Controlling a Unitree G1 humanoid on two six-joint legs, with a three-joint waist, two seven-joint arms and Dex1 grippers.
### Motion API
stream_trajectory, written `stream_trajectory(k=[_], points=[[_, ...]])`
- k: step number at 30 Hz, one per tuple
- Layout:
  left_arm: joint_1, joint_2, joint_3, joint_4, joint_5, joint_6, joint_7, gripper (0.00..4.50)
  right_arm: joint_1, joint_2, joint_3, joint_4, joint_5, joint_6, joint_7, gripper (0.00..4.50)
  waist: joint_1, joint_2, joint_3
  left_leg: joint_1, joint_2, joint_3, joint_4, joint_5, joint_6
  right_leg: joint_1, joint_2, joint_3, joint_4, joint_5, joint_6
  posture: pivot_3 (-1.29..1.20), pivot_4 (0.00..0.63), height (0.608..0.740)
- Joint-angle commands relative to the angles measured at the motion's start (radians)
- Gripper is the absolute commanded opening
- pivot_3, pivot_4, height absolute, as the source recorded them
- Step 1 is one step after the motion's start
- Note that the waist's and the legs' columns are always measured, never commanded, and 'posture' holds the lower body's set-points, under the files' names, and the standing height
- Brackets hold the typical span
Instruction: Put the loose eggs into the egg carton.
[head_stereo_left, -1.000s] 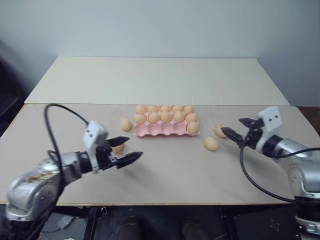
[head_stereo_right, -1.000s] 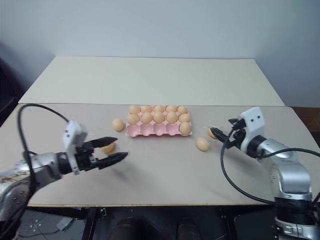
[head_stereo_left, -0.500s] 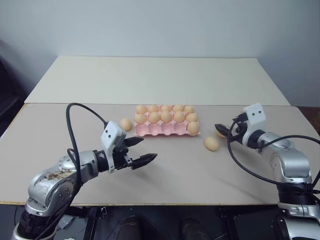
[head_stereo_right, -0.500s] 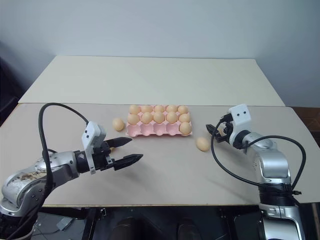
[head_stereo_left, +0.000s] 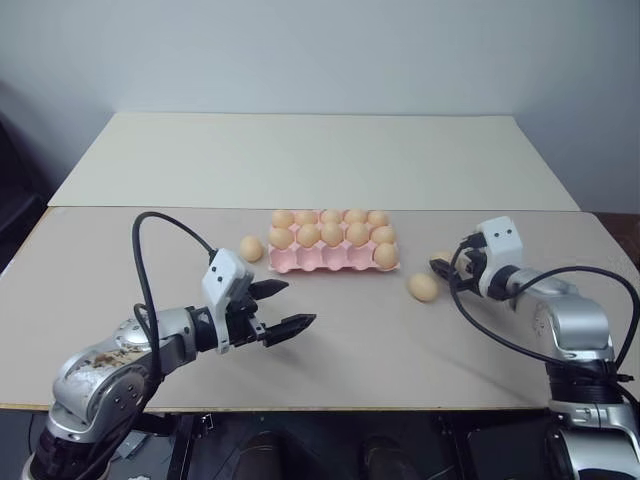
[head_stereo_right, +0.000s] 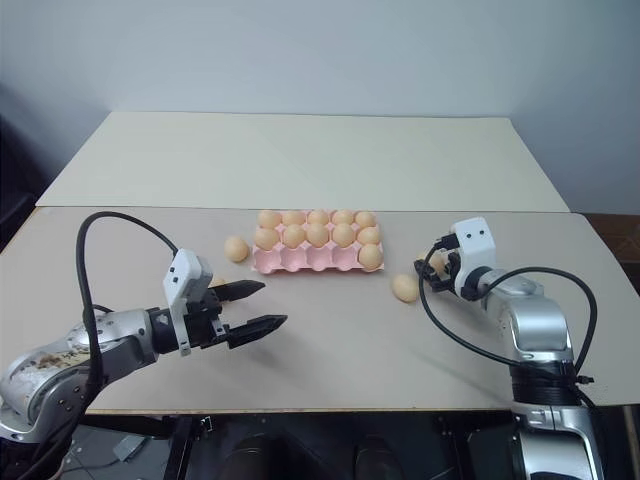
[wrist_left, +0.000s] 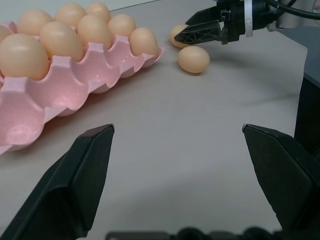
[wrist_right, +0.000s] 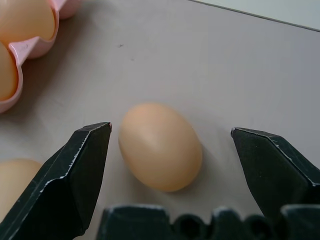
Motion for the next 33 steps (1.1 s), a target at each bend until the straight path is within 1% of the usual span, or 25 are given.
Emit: stream_trajectory(k=[1,6,9,13,14,16,20,22,25,29,31,33], points=[[-0.018,-0.005,0.008,-0.022,-0.008,-0.008,0.001,4.48,-0.024,-0.005,-0.012,-0.018,-0.001,0.019,0.000,4.50,0.000,0.000,0.000,0.000,0.000,0.000,0.000,0.000,0.000,0.000,0.000,0.000,0.000,0.000,0.000,0.00,0.150,0.740],[-0.017,-0.008,0.009,-0.023,-0.004,-0.010,0.002,4.48,-0.037,-0.007,-0.003,-0.015,-0.002,0.057,0.003,4.50,0.000,0.000,0.000,0.000,0.000,0.000,0.000,0.000,0.000,0.000,0.000,0.000,0.000,0.000,0.000,0.00,0.150,0.740],[-0.015,-0.009,0.013,-0.025,-0.003,-0.010,0.006,4.50,-0.049,-0.003,0.004,-0.008,-0.008,0.079,-0.007,3.93,0.000,0.000,0.000,0.000,0.000,0.000,0.000,0.000,0.000,0.000,0.000,0.000,0.000,0.000,0.000,0.00,0.150,0.740],[-0.012,-0.010,0.021,-0.026,-0.004,-0.010,0.012,4.50,-0.059,-0.001,0.015,0.008,-0.022,0.081,-0.014,2.53,0.000,0.000,0.000,0.000,0.000,0.000,0.000,0.000,0.000,0.000,0.000,0.000,0.000,0.000,0.000,0.00,0.150,0.740],[-0.012,-0.010,0.022,-0.027,-0.004,-0.010,0.012,4.50,-0.060,0.000,0.016,0.009,-0.024,0.082,-0.016,2.23,-0.001,0.000,0.000,0.000,0.000,0.000,0.000,0.000,0.000,0.000,0.000,0.000,0.000,0.000,0.000,0.00,0.150,0.740],[-0.012,-0.010,0.022,-0.026,-0.005,-0.011,0.013,4.50,-0.062,0.002,0.017,0.010,-0.027,0.083,-0.017,1.94,-0.001,0.000,0.000,0.000,0.000,0.000,0.000,0.000,0.000,0.000,0.000,0.000,0.000,0.000,0.000,0.00,0.150,0.740],[-0.012,-0.009,0.025,-0.024,-0.005,-0.012,0.014,4.50,-0.060,0.006,0.008,0.001,-0.024,0.080,-0.009,1.81,-0.001,0.000,0.000,0.000,0.000,0.000,0.000,0.000,0.000,0.000,0.000,0.000,0.000,0.000,0.000,0.00,0.150,0.740],[-0.011,-0.005,0.032,-0.020,-0.005,-0.015,0.011,4.50,-0.051,-0.002,-0.004,-0.033,0.001,0.083,0.021,1.79,-0.001,0.000,0.000,0.000,0.000,0.000,0.000,0.000,0.000,0.000,0.000,0.000,0.000,0.000,0.000,0.00,0.150,0.740],[0.016,0.022,0.093,-0.023,-0.014,-0.034,-0.018,4.50,-0.035,-0.043,-0.033,-0.171,0.054,0.127,0.074,1.76,-0.002,0.000,0.000,-0.001,0.000,0.000,0.000,0.000,0.000,-0.002,0.000,0.000,0.000,0.000,0.000,0.00,0.150,0.740],[0.100,0.049,0.197,-0.042,-0.004,-0.096,-0.067,4.50,-0.046,-0.080,-0.074,-0.339,0.150,0.201,0.121,1.68,-0.006,0.000,0.000,-0.004,0.000,0.000,0.000,0.000,0.000,-0.006,0.000,0.001,0.001,0.000,0.000,0.00,0.150,0.740],[0.152,0.076,0.242,-0.047,0.005,-0.115,-0.097,4.50,-0.064,-0.076,-0.074,-0.413,0.216,0.233,0.149,1.67,-0.007,0.000,0.000,-0.004,0.000,0.000,0.000,0.000,0.001,-0.005,0.000,0.000,0.001,0.000,0.000,0.00,0.150,0.740],[0.185,0.096,0.262,-0.049,0.014,-0.131,-0.117,4.50,-0.080,-0.062,-0.064,-0.448,0.250,0.253,0.153,1.67,-0.009,0.000,0.000,-0.003,0.001,0.000,0.000,0.000,0.001,-0.004,0.000,0.000,0.001,0.000,0.000,0.00,0.150,0.740]])
